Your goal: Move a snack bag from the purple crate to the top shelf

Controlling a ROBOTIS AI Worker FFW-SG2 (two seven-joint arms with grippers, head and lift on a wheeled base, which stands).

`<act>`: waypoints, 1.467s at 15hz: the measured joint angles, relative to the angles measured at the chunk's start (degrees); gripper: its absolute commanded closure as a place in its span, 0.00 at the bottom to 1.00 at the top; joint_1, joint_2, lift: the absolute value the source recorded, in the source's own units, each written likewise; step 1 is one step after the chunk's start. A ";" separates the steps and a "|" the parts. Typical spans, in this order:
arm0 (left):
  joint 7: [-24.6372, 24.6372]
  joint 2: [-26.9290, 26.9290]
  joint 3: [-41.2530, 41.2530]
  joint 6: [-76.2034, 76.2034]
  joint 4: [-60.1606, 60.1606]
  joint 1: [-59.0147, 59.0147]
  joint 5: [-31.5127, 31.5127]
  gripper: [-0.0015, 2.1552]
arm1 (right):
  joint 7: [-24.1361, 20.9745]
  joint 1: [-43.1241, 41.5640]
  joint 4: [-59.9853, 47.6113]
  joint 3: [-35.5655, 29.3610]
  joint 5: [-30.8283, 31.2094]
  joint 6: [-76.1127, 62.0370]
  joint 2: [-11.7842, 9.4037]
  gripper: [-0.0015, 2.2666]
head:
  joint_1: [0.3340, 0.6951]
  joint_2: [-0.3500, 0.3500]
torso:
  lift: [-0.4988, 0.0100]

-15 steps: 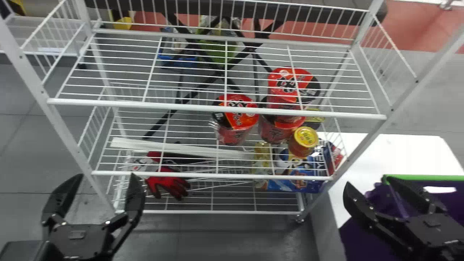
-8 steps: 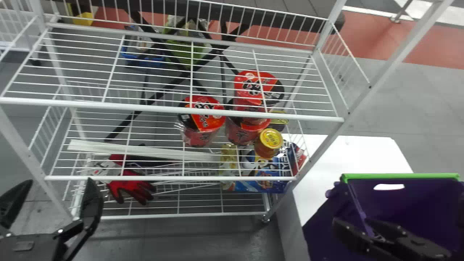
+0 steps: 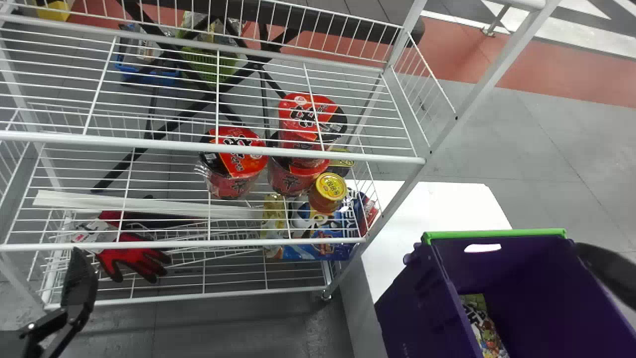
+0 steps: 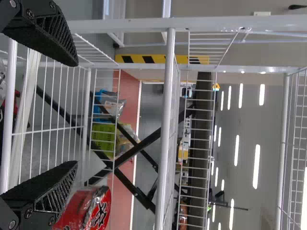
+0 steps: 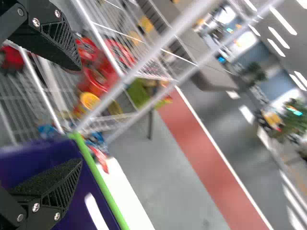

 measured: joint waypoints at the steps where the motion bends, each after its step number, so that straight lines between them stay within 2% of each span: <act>1: -0.10 0.02 -0.16 0.18 0.09 -0.18 0.00 0.04 | 0.00 0.72 2.40 -0.73 0.82 0.01 -1.74 0.06 | 1.00 0.00 | 0.09; 4: -0.32 -0.06 -0.55 0.76 1.12 -1.17 0.15 0.04 | 0.00 3.41 9.75 3.51 10.73 0.02 -5.39 0.06 | 1.00 0.00 | 0.09; 9: -0.31 -0.48 -1.08 0.67 3.90 -2.91 0.65 0.04 | 0.10 4.88 22.17 19.14 27.82 0.02 -11.49 0.06 | 1.00 0.00 | 0.09; 12: -0.58 -0.39 -1.18 0.56 4.95 -4.08 1.31 0.04 | 2.02 3.54 30.77 25.88 35.25 0.02 -15.13 0.06 | 1.00 0.00 | 0.09; 16: -0.85 0.54 -2.58 0.62 7.04 -7.05 3.12 0.04 | 2.84 1.19 38.99 31.97 43.07 0.02 -18.32 0.07 | 1.00 0.00 | 0.09; 18: -0.84 0.52 -2.67 0.42 7.32 -7.28 3.24 0.04 | 3.40 -2.54 46.37 37.85 47.14 0.02 -21.76 0.07 | 1.00 0.00 | 0.09; 22: -0.84 0.11 -2.96 0.08 7.76 -7.30 3.22 0.04 | 7.76 -8.41 56.82 48.04 54.50 -0.80 -24.90 0.07 | 1.00 0.00 | 0.09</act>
